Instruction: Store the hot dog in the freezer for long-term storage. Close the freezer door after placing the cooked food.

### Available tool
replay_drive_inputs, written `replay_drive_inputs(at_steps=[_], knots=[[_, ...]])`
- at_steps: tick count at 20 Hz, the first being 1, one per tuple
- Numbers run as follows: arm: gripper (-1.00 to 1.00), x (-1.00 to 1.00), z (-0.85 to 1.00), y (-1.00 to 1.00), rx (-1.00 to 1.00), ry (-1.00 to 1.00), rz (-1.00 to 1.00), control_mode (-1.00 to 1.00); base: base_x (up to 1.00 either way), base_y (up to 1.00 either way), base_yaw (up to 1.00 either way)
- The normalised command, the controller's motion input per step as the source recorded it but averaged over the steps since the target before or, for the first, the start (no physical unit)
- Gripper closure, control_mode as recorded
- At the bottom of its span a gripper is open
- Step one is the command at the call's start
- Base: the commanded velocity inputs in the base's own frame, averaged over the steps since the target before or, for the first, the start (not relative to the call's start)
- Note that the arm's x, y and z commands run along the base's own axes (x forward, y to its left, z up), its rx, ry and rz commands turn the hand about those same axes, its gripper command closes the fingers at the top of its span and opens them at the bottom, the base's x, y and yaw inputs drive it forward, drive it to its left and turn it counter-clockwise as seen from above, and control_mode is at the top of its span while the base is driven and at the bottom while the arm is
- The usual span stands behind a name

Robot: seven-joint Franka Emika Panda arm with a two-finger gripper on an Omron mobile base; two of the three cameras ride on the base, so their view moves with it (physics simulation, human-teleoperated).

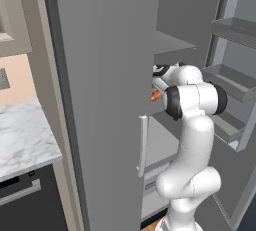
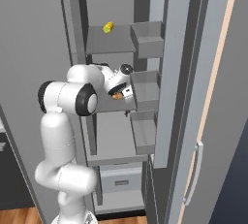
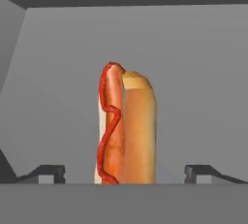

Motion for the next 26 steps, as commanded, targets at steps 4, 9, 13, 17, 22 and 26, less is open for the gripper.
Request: replay_drive_inputs(at_steps=[4, 9, 13, 17, 22, 26], knots=[[-1.00, -0.63, 0.14, 0.13, 0.00, -0.02, -0.11, -1.00, 0.00, 0.00, 0.00], [-1.00, -0.63, 0.30, 0.01, -0.02, -0.04, -0.15, -1.00, 0.00, 0.00, 0.00], [-1.00, -0.57, 0.50, -0.07, -0.01, 0.00, -0.12, -1.00, 0.00, 0.00, 0.00], [-1.00, -0.63, 0.59, -0.02, -0.02, 0.00, -0.10, -1.00, 0.00, 0.00, 0.00], [-1.00, -0.85, 0.63, 0.03, -0.11, 0.00, -0.06, -1.00, 0.00, 0.00, 0.00], [-1.00, -1.00, 0.83, -0.10, -0.01, 0.01, 0.00, -1.00, 0.00, 0.00, 0.00]])
